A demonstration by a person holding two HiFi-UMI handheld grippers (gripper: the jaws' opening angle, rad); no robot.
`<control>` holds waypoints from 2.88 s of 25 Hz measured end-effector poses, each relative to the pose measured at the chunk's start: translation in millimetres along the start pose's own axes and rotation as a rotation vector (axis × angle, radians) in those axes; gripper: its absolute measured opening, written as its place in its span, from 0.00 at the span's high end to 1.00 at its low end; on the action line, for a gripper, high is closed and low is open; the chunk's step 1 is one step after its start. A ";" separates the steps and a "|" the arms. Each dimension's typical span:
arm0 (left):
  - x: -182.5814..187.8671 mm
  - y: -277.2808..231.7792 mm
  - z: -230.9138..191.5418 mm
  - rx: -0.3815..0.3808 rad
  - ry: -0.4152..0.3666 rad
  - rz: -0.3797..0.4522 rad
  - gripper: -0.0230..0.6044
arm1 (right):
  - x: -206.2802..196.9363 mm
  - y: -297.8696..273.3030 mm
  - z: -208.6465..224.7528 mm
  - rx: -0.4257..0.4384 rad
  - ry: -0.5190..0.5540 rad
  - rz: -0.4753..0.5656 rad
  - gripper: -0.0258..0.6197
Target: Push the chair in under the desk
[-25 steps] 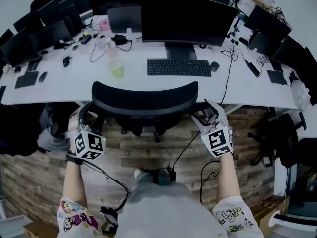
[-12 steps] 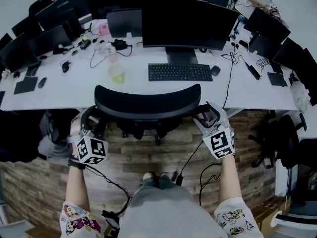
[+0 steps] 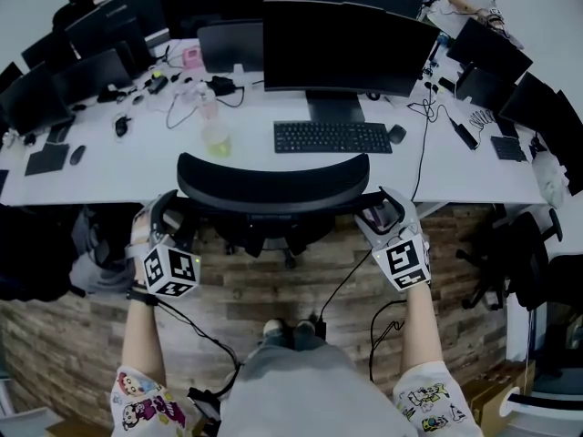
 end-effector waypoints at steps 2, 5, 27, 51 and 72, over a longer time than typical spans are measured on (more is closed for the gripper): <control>-0.5 -0.7 -0.6 0.000 -0.002 0.005 0.53 | 0.2 -0.4 -0.2 -0.002 0.001 -0.001 0.50; -1.6 -1.5 -1.7 0.001 -0.004 0.010 0.53 | 1.3 -1.8 -1.8 -0.008 -0.002 0.006 0.50; -4.7 -3.3 -0.1 0.066 0.050 0.056 0.45 | 7.2 12.3 -18.4 -0.047 -0.019 -0.020 0.46; 71.1 79.9 51.4 0.124 0.373 0.206 0.54 | 69.8 58.7 -73.1 -0.056 -0.215 0.210 0.48; 98.4 126.0 119.0 0.059 0.727 0.258 0.73 | 81.9 101.3 -147.5 -0.081 -0.462 0.269 0.74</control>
Point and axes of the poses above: the fingertips, and each gripper's own axes: y backward along the fingers, z to its right, x out of its top, the point moved 3 cm from there along y, backward along the fingers, and after that the axes turned 14 degrees about z, right-handed, at the moved point
